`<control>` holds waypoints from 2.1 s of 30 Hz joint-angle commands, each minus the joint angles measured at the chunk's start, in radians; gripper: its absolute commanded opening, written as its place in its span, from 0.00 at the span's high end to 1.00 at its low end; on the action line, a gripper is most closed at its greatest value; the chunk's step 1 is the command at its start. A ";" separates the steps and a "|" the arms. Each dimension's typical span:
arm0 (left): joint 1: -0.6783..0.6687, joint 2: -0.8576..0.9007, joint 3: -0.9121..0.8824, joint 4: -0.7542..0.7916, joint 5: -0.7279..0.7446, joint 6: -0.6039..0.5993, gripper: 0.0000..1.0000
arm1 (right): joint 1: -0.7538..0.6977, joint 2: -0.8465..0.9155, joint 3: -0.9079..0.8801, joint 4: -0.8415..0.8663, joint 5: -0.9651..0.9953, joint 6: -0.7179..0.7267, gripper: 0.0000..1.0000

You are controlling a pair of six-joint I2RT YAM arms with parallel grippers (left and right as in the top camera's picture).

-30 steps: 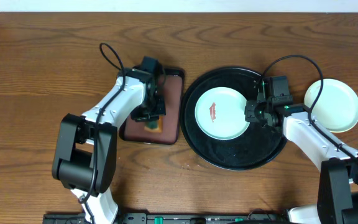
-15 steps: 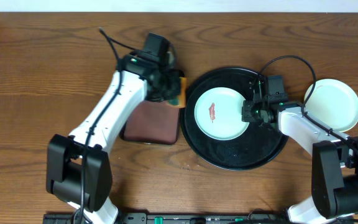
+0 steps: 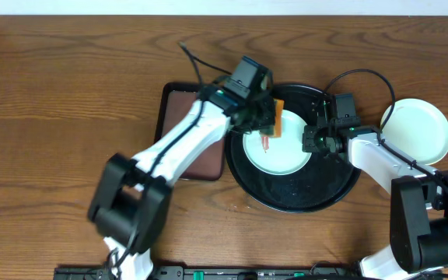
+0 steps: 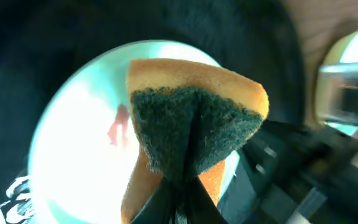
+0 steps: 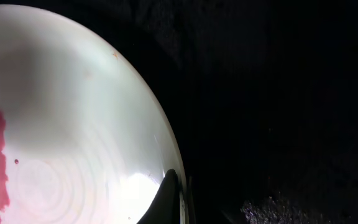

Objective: Clean dirty plates on tray and stack at the side
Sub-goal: 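Scrub the white plate's red stain with the sponge, right gripper holding plate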

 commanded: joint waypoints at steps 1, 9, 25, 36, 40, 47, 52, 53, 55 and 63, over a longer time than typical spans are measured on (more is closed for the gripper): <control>-0.001 0.080 0.013 0.030 0.072 -0.096 0.93 | 0.010 0.028 -0.013 -0.032 -0.008 0.007 0.99; 0.004 0.229 0.013 0.047 0.188 -0.082 0.93 | 0.010 0.028 -0.013 -0.034 -0.008 0.007 0.99; 0.023 0.211 0.133 -0.288 -0.396 0.072 0.93 | 0.010 0.028 -0.013 -0.040 -0.008 0.007 0.99; -0.054 0.219 0.127 -0.036 -0.164 -0.056 0.92 | 0.010 0.028 -0.013 -0.050 -0.008 0.007 0.99; -0.077 0.219 0.127 0.005 -0.128 -0.073 0.92 | 0.010 0.028 -0.013 -0.050 -0.008 0.007 0.99; -0.076 0.219 0.127 -0.085 -0.077 -0.076 0.93 | 0.010 0.028 -0.013 -0.050 -0.008 0.007 0.99; -0.026 0.219 0.127 -0.240 -0.091 -0.073 0.92 | 0.010 0.028 -0.013 -0.050 -0.008 0.007 0.99; -0.014 0.219 0.127 -0.278 -0.103 -0.061 0.92 | 0.010 0.028 -0.013 -0.050 -0.008 0.007 0.99; 0.005 0.219 0.127 -0.344 -0.134 -0.010 0.92 | 0.010 0.028 -0.013 -0.050 -0.008 0.007 0.99; 0.028 0.198 0.141 -0.423 -0.283 0.050 0.93 | 0.010 0.028 -0.013 -0.050 -0.008 0.007 0.99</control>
